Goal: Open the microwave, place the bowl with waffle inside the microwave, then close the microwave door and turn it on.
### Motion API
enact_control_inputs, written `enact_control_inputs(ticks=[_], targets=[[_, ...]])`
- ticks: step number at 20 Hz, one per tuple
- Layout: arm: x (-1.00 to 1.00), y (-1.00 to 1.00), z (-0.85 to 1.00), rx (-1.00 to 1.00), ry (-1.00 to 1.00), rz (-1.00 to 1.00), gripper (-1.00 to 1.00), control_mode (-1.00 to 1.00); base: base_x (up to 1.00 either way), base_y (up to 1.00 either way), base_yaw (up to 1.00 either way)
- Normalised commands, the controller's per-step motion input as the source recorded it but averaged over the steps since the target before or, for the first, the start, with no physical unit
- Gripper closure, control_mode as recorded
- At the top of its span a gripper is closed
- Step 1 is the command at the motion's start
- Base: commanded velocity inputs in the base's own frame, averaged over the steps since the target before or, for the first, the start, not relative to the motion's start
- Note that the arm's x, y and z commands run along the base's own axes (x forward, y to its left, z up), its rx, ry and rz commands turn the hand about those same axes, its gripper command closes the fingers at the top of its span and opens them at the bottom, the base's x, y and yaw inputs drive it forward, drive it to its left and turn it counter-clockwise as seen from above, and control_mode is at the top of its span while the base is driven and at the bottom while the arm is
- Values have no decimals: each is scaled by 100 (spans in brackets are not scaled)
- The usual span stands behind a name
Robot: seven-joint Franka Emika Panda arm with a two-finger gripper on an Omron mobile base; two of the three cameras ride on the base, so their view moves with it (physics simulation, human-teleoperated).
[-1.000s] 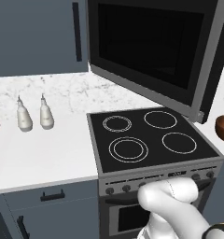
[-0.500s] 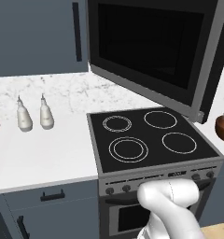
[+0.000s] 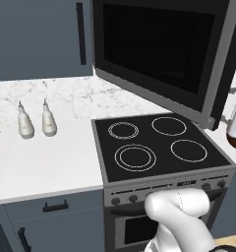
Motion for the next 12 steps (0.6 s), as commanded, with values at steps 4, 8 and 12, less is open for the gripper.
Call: enact_control_inputs(ticks=[4,8,12], targets=[[16,60,21,12,7,15,-100,-100,0,0,0],[29,63,17,10,8,12,-100,-100,0,0,0],[8,75,10,5,9,9,-100,-100,0,0,0]])
